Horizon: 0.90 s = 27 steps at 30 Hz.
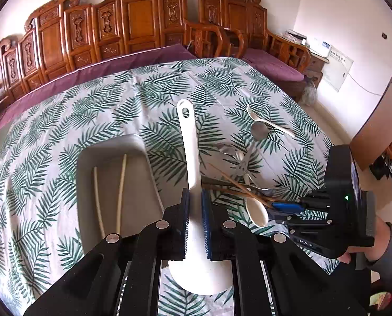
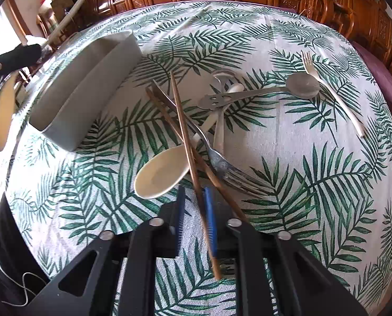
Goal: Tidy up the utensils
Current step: 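Lift the white spoon with the left tool while the right tool grasps a brown chopstick, then lower the white spoon into the tray and open the left tool while the right tool carries the chopstick over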
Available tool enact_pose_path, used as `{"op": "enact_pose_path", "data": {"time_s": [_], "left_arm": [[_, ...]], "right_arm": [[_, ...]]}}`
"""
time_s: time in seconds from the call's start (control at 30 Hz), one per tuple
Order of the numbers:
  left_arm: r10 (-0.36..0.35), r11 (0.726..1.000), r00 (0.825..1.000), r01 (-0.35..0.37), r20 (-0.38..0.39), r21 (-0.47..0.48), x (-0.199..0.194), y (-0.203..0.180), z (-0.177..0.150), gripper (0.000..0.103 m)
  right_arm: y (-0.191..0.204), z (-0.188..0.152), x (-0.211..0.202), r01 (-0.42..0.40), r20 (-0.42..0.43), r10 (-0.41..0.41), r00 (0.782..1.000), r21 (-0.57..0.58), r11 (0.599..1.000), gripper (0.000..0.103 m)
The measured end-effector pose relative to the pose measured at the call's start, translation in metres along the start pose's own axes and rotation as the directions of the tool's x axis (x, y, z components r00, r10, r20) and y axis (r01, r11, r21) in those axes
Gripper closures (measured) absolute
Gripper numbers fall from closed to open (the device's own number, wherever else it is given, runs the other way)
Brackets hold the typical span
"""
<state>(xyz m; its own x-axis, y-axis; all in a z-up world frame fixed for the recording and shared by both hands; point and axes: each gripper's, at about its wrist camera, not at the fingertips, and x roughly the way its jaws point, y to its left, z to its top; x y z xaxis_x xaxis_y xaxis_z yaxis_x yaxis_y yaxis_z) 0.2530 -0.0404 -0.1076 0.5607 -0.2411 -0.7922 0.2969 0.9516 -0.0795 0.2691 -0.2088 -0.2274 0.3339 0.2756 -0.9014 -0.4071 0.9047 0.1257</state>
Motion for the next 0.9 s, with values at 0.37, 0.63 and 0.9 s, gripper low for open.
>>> {"op": "enact_pose_path", "data": {"time_s": [0.37, 0.63, 0.9], "left_arm": [[0.035, 0.998, 0.998, -0.033, 0.056, -0.049, -0.021, 0.044, 0.009, 0.095], [0.073, 0.993, 0.997, -0.07, 0.027, -0.09, -0.014, 0.081, 0.008, 0.095], [0.081, 0.99, 0.996, -0.084, -0.033, -0.116, 0.014, 0.101, -0.002, 0.095]], "right_arm": [[0.01, 0.009, -0.036, 0.0, 0.093, 0.0, 0.996, 0.001, 1.0, 0.097], [0.036, 0.034, -0.063, -0.035, 0.165, 0.036, 0.986, -0.012, 0.999, 0.097], [0.066, 0.054, -0.077, -0.069, 0.199, 0.078, 0.977, -0.05, 0.996, 0.097]]}}
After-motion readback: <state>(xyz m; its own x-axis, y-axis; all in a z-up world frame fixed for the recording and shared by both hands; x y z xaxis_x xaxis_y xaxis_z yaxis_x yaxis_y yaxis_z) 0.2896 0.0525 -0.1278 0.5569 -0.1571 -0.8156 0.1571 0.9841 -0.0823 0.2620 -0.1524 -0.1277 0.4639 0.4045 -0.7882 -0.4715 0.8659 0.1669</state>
